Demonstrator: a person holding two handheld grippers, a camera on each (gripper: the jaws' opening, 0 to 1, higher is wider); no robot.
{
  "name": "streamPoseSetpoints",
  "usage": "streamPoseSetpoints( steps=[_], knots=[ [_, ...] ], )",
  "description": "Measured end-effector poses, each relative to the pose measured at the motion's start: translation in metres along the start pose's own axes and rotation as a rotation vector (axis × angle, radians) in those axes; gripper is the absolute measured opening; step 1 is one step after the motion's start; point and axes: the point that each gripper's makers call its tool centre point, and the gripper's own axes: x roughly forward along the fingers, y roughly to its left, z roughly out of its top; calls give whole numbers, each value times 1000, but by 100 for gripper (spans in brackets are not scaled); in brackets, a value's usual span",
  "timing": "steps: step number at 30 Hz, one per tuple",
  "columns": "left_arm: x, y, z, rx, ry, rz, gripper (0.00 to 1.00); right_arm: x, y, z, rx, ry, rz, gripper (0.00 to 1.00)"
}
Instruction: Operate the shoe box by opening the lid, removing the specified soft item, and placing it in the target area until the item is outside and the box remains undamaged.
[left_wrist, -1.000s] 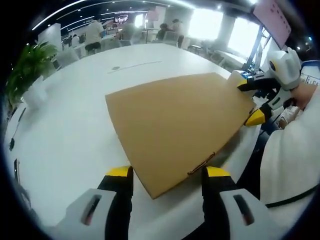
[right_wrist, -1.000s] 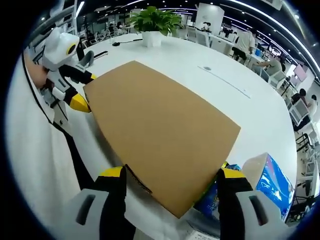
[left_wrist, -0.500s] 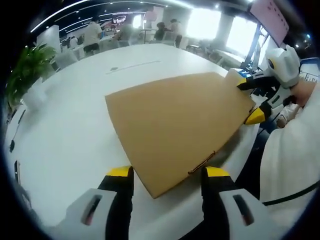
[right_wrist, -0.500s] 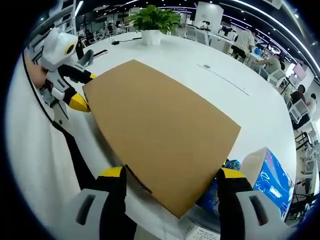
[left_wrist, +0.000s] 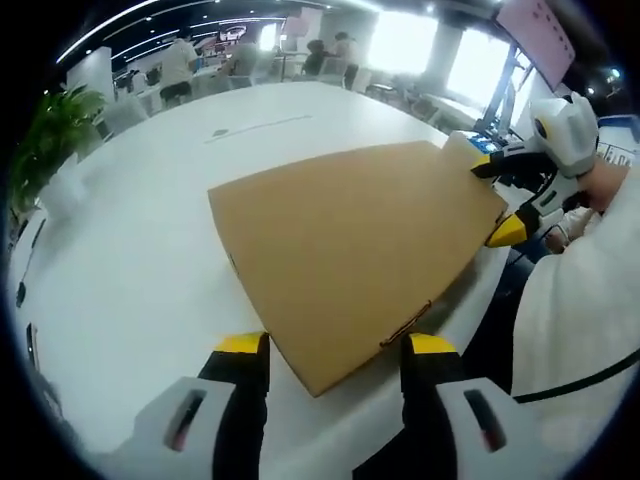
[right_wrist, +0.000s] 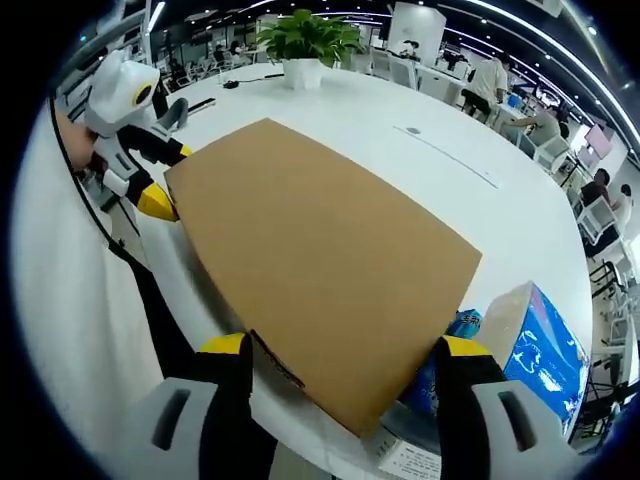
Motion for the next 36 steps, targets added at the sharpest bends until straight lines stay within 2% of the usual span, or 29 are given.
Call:
streamPoseSetpoints(
  steps=[21, 26, 36],
  knots=[
    [-3, -7, -4, 13, 6, -25, 52, -7, 4, -8, 28, 7, 1, 76],
    [-2, -8, -4, 19, 24, -31, 52, -8, 4, -9, 27, 15, 11, 75],
    [-2, -10, -5, 14, 11, -15, 53, -7, 2, -10, 12, 34, 6, 76]
  ],
)
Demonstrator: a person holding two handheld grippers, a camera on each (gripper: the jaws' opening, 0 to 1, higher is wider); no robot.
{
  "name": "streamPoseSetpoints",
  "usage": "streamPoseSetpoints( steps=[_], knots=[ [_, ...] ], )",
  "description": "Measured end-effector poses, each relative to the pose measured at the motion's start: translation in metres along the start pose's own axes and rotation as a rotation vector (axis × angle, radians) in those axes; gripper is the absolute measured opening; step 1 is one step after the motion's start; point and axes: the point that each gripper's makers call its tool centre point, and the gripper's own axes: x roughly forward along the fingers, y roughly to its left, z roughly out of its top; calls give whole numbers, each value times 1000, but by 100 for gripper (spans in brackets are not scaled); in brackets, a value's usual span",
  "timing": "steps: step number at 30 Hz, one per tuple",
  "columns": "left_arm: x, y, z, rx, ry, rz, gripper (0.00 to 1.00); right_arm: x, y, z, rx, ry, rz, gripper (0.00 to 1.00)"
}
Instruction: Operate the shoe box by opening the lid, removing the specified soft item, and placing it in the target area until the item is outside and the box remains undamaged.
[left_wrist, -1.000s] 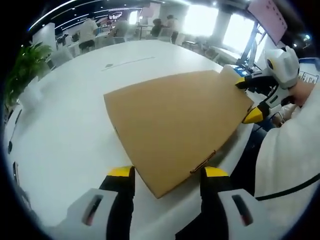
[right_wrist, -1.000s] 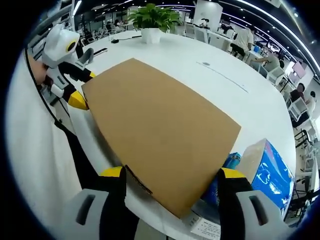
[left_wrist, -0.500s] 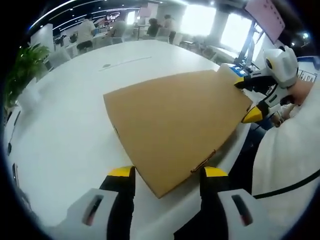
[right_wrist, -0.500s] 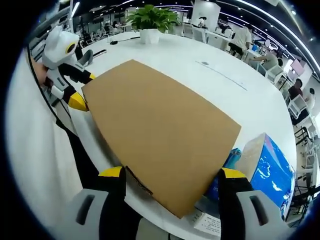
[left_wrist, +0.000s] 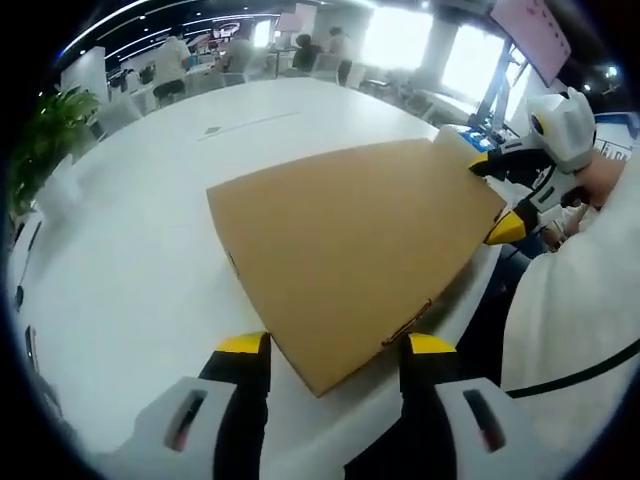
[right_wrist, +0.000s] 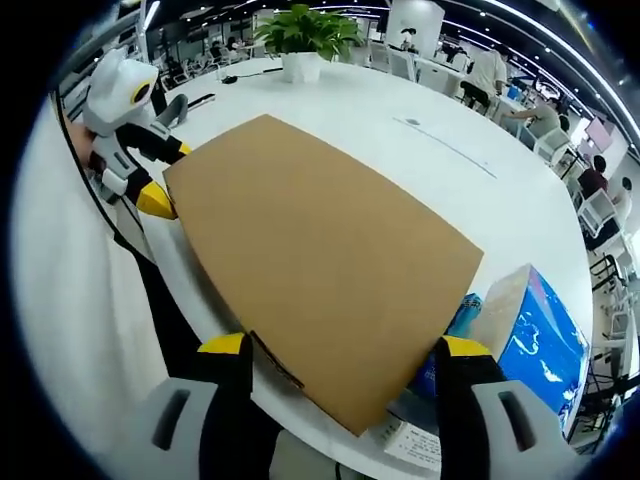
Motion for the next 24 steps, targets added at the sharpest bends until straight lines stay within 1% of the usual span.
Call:
streamPoseSetpoints(
  steps=[3, 4, 5, 6, 7, 11, 17, 20, 22, 23, 24],
  knots=[
    [0, 0, 0, 4, 4, 1, 52, 0, 0, -1, -16, 7, -5, 75],
    [0, 1, 0, 4, 5, 1, 53, 0, -1, -2, -35, 14, -11, 74],
    [0, 1, 0, 1, 6, 1, 52, 0, -3, -5, -86, 39, -24, 73],
    [0, 0, 0, 3, 6, 2, 52, 0, -4, -7, -118, 58, -35, 72],
    [0, 1, 0, 5, 7, 2, 52, 1, -4, -8, -129, 65, -39, 71],
    [-1, 0, -1, 11, 11, 3, 52, 1, -3, -6, -103, 56, -26, 71],
    [0, 1, -3, 19, 13, -1, 51, 1, -2, -6, -99, 48, -18, 72],
    [0, 1, -3, 13, 9, -4, 51, 0, -3, -7, -111, 54, -11, 70],
    [-1, 1, -4, -1, 16, -4, 51, 0, -4, -8, -130, 62, -5, 69],
    [-1, 1, -4, -3, 18, -5, 50, -1, -6, -9, -154, 68, -3, 68],
    [-1, 1, -4, -5, 19, -6, 50, -1, -6, -9, -155, 69, -2, 68]
  ],
)
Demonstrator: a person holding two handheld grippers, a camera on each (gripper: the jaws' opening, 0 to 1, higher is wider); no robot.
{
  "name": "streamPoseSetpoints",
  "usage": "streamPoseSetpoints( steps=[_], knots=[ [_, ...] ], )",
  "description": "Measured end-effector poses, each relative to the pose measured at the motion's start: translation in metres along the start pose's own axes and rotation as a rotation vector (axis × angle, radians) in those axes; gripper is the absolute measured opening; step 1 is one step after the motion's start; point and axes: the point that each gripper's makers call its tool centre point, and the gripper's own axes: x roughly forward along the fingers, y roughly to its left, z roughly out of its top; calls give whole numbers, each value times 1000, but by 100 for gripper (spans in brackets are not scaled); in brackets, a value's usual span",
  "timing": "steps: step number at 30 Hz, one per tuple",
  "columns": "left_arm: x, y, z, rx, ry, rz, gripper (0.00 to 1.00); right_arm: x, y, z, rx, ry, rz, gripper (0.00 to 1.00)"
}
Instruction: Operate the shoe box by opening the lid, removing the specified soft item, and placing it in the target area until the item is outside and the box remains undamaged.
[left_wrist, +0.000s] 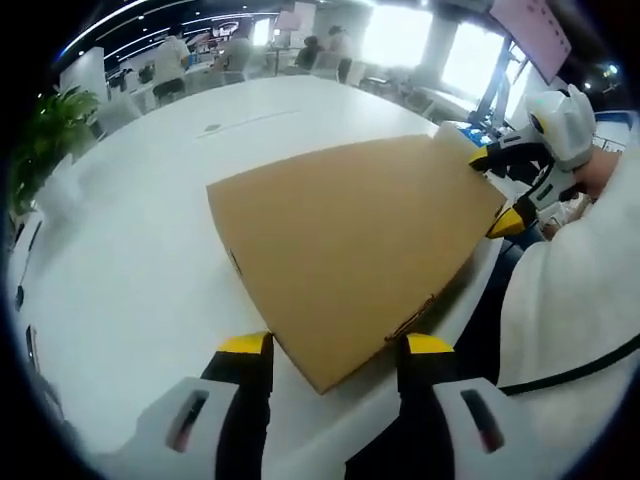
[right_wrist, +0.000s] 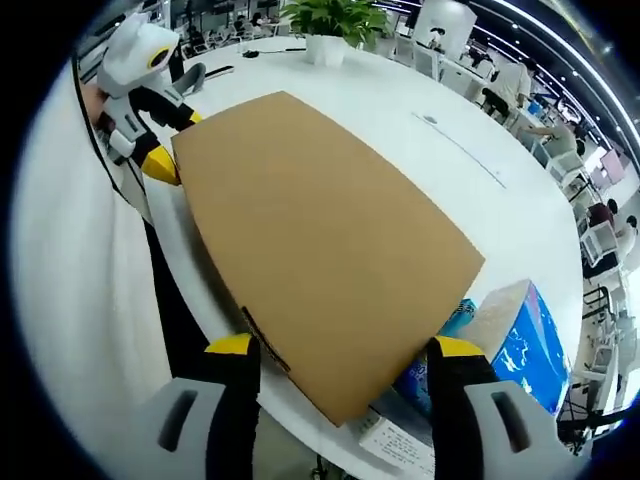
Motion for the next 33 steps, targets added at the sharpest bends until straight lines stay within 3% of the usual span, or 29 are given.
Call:
streamPoseSetpoints(
  steps=[17, 23, 33],
  knots=[
    [0, -1, -1, -5, 22, -9, 50, 1, -1, -4, -48, 13, 5, 66],
    [-1, -2, -3, 20, 16, 2, 50, -2, 1, -2, 8, -10, 27, 67],
    [-8, -3, 1, -31, -1, -7, 48, -4, 2, -5, -21, 10, 30, 64]
  ],
)
